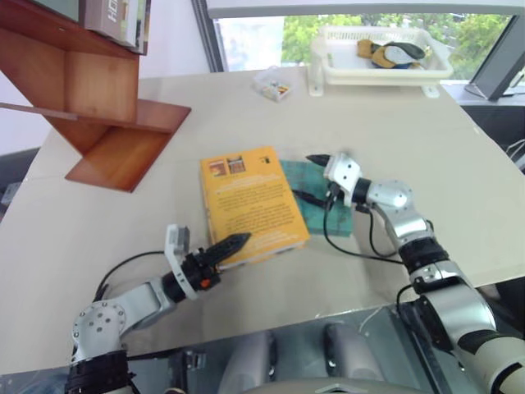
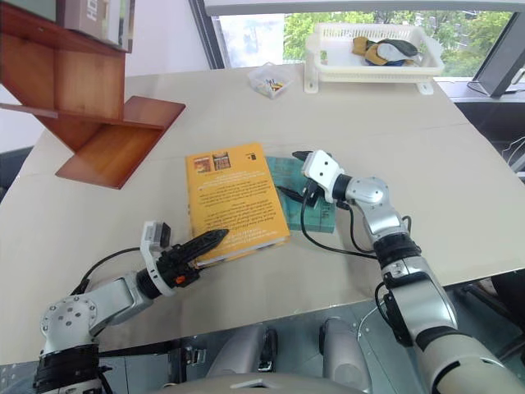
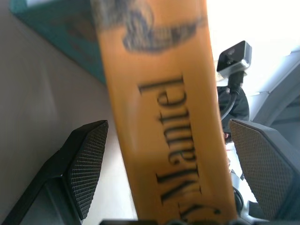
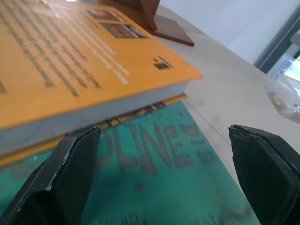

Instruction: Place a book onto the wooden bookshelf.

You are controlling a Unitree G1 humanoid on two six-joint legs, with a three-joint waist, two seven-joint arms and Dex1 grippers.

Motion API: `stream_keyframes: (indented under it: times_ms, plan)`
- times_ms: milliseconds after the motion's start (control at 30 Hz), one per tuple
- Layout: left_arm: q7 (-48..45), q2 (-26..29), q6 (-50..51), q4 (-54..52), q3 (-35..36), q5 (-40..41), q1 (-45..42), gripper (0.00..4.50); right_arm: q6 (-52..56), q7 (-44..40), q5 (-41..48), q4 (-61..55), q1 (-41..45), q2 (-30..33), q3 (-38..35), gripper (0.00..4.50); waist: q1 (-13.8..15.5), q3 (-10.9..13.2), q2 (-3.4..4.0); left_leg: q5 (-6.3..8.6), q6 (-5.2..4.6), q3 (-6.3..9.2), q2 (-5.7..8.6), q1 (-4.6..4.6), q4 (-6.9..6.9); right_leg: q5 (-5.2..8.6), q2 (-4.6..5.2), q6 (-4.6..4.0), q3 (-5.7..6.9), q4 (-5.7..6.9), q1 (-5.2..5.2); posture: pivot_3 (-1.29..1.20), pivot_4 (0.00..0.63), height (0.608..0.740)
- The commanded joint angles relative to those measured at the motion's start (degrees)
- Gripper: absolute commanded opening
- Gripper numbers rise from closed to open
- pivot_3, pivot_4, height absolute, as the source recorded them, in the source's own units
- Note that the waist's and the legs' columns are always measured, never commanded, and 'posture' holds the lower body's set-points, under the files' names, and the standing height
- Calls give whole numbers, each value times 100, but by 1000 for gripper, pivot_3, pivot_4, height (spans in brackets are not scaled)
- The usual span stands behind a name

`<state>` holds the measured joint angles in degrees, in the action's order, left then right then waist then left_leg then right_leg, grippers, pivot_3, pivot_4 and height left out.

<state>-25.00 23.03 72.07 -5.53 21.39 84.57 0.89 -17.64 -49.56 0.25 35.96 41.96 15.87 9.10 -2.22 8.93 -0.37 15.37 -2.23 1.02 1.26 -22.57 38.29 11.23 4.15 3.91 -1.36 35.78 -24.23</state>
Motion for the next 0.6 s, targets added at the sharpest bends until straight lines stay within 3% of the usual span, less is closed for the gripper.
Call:
stream_keyframes:
  times_ms: [33, 333, 600]
  plan:
    - [42, -46, 87, -289, -258, 291, 121, 4461, 19, 52, 125, -341, -38, 129, -151, 4500, -1, 0, 0, 0, 0, 0, 0, 0, 0, 0, 0, 0, 0, 0, 0, 0, 150, 740]
    - [-125, 235, -30, -373, -308, 433, 188, 4461, 189, 155, 265, -552, -290, 484, -359, 4500, 10, 0, 0, 0, 0, 0, -1, 0, 0, 1, -3, -2, 2, -1, 2, 0, 150, 740]
    - [-1147, 989, -193, -266, -109, -18, 637, 4461, 305, 248, 376, -762, -419, 736, -520, 4500, 0, 1, 0, 0, -1, 1, -5, 1, -3, 18, -8, -31, 5, -1, 1, 0, 150, 740]
